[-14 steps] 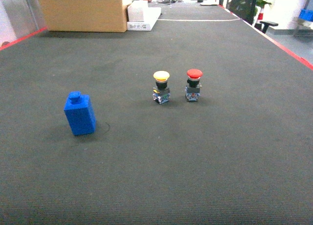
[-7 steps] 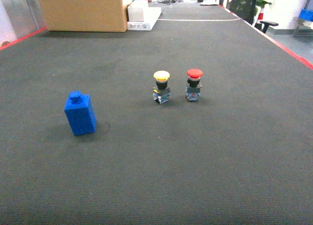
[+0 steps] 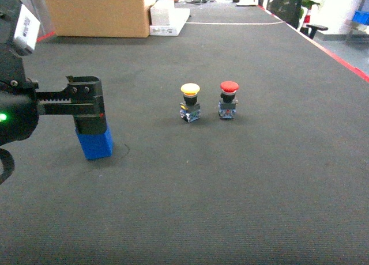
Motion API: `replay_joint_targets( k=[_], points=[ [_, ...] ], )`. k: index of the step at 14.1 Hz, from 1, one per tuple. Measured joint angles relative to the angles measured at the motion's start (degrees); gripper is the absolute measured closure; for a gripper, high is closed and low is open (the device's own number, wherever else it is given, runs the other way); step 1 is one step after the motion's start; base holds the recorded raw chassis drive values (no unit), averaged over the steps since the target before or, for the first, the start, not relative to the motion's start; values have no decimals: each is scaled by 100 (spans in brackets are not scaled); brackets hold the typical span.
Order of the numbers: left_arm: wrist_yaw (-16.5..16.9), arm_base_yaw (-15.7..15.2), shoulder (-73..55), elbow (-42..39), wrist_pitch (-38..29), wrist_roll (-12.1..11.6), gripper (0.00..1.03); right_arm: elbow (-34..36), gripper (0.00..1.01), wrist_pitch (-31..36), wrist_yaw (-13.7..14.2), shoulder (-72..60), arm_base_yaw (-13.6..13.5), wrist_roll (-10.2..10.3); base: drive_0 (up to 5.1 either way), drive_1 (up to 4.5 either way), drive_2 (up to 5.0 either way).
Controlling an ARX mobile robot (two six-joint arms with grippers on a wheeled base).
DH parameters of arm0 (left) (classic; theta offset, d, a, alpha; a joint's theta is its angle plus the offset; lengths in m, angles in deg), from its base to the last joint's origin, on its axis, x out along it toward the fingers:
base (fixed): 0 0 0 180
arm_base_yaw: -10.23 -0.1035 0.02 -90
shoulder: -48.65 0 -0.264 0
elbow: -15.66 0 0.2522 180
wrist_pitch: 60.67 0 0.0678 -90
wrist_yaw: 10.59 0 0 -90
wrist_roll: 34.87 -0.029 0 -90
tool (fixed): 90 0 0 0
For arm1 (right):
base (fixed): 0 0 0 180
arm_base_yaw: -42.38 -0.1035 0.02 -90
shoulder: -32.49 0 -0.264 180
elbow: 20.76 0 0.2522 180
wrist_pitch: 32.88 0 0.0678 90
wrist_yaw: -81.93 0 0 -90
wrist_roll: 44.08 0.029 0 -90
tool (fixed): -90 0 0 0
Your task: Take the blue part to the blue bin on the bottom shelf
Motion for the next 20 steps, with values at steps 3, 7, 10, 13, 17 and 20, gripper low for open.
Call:
replay_joint_targets(
  k=[3, 7, 10, 13, 17, 20],
  points=[
    [-42, -7, -835, 505, -92, -103, 5, 0, 3, 0, 0, 0, 0, 0, 0, 0, 0],
    [-136, -7, -1718, 1156, -66, -90, 5, 0, 3, 2, 0, 0, 0, 0, 0, 0, 0],
    [-203, -7, -2155, 1611, -33, -68, 5, 0, 3, 0, 0, 0, 0, 0, 0, 0, 0],
    [-282, -7, -2570, 1965, 138, 28, 5, 0, 3, 2, 0, 0, 0, 0, 0, 0, 0],
    [-387, -20, -2959, 2323, 203, 229, 5, 0, 3, 2, 0, 0, 0, 0, 0, 0, 0],
    [-468, -35, -2970, 2323, 140, 225, 58, 0, 3, 0, 0, 0, 0, 0, 0, 0, 0]
  ],
)
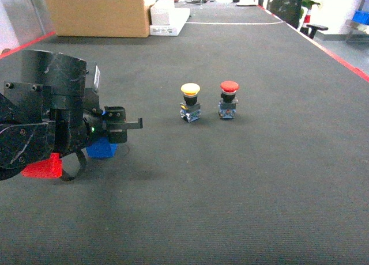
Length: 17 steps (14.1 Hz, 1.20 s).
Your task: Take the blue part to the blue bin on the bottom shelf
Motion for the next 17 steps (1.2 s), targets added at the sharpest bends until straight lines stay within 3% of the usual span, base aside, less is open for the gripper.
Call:
replay_joint_targets(
  k=[4, 7, 8, 10, 13, 17],
  points=[
    [17, 7, 205, -286, -79, -42, 59, 0, 3, 2, 0, 0, 0, 0, 0, 0, 0],
    [48, 24, 1314, -1359, -461, -61, 59, 0, 3, 0, 0, 0, 0, 0, 0, 0, 0],
    [105, -22, 2347, -2013, -415, -205, 59, 0, 3, 2, 0, 0, 0, 0, 0, 0, 0],
    [400, -116, 4531, -3095, 599, -332, 59, 0, 3, 2, 0, 0, 0, 0, 0, 0, 0],
    [452, -293, 7171, -3560, 2284, -328, 59, 0, 3, 0, 0, 0, 0, 0, 0, 0, 0],
    [-13, -125, 9781, -3842, 4207, -184, 59, 0, 3, 2, -2, 0, 0, 0, 0, 0, 0]
  ],
)
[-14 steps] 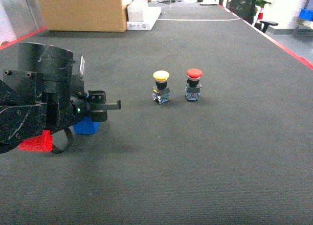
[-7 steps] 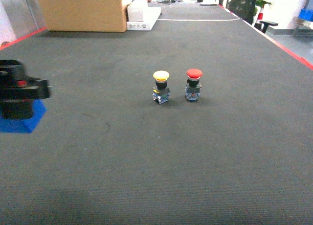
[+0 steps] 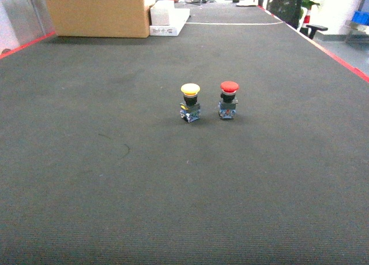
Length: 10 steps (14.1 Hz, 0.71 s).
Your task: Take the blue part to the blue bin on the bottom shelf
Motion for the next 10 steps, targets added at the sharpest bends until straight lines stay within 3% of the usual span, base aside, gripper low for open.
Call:
replay_joint_targets(
  k=[2, 10],
  points=[
    [-26, 61, 483, -2, 273, 44, 59, 0, 3, 0, 2, 0, 0, 0, 0, 0, 0],
    [-28, 35, 461, -28, 284, 37, 59, 0, 3, -2, 2, 0, 0, 0, 0, 0, 0]
  ],
)
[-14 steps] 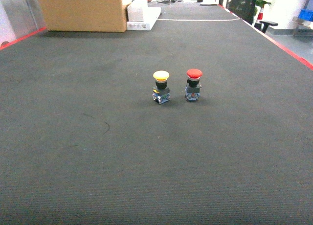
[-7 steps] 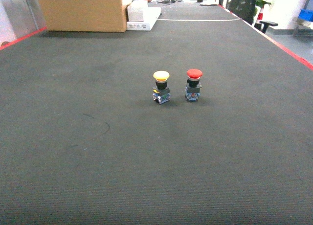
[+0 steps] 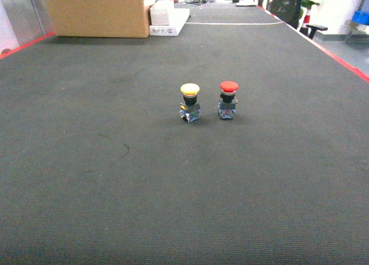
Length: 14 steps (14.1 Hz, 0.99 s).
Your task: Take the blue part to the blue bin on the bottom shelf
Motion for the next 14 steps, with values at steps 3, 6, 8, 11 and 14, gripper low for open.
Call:
replay_joint_targets(
  k=[3, 6, 8, 11, 14],
  points=[
    [0, -2, -13, 0, 2, 0, 59, 0, 3, -11, 0, 0, 0, 0, 1, -137, 139],
    [-7, -9, -4, 0, -2, 0, 59, 0, 3, 0, -4, 0, 0, 0, -81, -496, 335],
    [-2, -11, 7, 0, -7, 0, 59, 0, 3, 26, -2, 0, 0, 0, -203, -618, 212],
    [-2, -4, 7, -2, 0, 0, 59, 0, 3, 0, 0, 0, 0, 0, -165, -165, -165],
    [-2, -4, 7, -2, -2, 0, 59, 0, 3, 0, 0, 0, 0, 0, -159, -159, -159]
  ],
)
